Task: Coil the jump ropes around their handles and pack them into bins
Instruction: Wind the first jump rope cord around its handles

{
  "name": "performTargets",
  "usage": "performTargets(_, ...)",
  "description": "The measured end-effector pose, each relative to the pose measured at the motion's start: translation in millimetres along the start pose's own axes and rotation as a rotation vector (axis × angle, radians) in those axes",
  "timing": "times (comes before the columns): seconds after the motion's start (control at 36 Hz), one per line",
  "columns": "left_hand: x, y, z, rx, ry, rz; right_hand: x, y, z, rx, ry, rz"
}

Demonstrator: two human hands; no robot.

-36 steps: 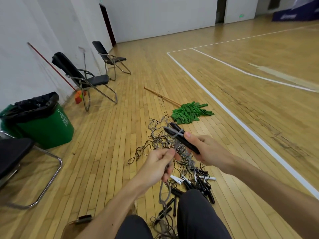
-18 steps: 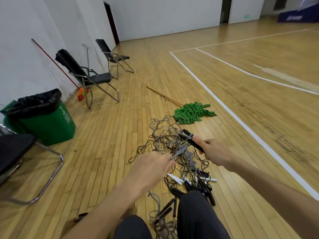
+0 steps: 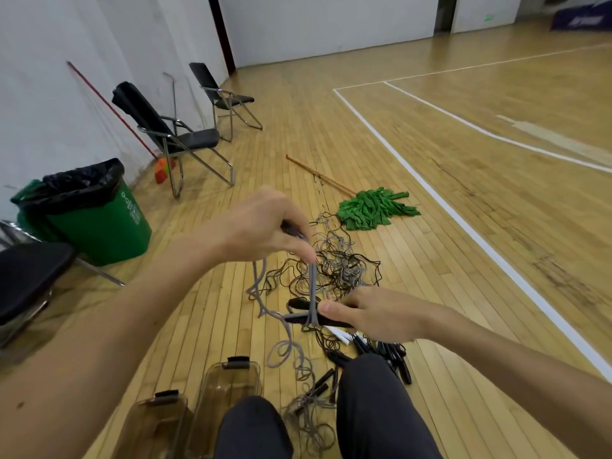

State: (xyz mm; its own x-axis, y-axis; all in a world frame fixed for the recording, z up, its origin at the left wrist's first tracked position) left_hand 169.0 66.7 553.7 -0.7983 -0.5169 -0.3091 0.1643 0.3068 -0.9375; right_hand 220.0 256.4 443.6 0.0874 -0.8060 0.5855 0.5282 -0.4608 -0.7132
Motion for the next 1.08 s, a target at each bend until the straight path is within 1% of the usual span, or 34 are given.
performTargets(0.11, 3.0, 1.5, 1.3, -0.017, -0.051, 0.144, 10.9, 0.1, 17.2, 0.052, -0.055, -0.033)
performTargets(0.22, 3.5, 12.6, 2.0, -0.009, -0.077, 0.340, 27.0, -1.1, 32.5, 0.102, -0.141, -0.090)
performTargets(0.31, 4.4, 23.9, 3.5, -0.049, -0.064, 0.487, 34.8, -4.4, 39.7, 0.122, -0.192, -0.138)
performTargets(0.42, 13.6, 34.3, 10.7, -0.091, -0.087, 0.616, 37.4, -6.4, 45.4, 0.128, -0.243, -0.223)
performTargets(0.5, 19.6, 44.1, 17.2, -0.117, -0.111, 0.650, 35.4, -7.7, 43.6, 0.104, -0.256, -0.249)
performTargets(0.58, 24.1, 57.7, 22.9, -0.123, -0.121, 0.670, 33.9, -8.0, 41.1, 0.091, -0.229, -0.257)
performTargets(0.64, 30.9, 67.1, 25.2, -0.102, -0.157, 0.692, 32.1, -6.0, 39.3, 0.100, -0.225, -0.307)
performTargets(0.75, 43.6, 89.8, 34.2, -0.093, -0.198, 0.707, 32.7, 0.0, 35.7, 0.139, -0.279, -0.431)
performTargets(0.83, 37.6, 96.3, 47.7, -0.197, -0.297, 0.766, 34.5, 2.1, 35.3, 0.198, -0.292, -0.479)
performTargets(0.92, 25.3, 102.7, 51.1, -0.252, -0.359, 0.812, 36.0, -2.3, 34.8, 0.233, -0.339, -0.588)
performTargets(0.97, 17.4, 103.9, 45.6, -0.328, -0.411, 0.860, 35.1, -7.4, 32.9, 0.243, -0.301, -0.679)
performTargets(1.03, 12.4, 105.2, 43.8, -0.358, -0.417, 0.911, 37.0, -14.2, 32.4, 0.213, -0.265, -0.727)
performTargets(1.08, 11.9, 109.3, 44.7, -0.377, -0.363, 0.948, 36.6, -19.0, 30.0, 0.180, -0.230, -0.758)
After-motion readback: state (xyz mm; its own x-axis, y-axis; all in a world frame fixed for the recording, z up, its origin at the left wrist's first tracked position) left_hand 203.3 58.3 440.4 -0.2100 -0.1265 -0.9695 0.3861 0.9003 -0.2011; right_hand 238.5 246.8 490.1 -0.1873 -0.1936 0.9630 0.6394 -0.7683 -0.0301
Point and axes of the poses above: each hand's wrist, its own z-axis away from the middle knuckle, its own y-axis out of the palm, x = y × z, the point moved 1 cm from there along -z, towards the middle knuckle, and after that the axes turned 10 degrees about y, right-handed, at the moved point
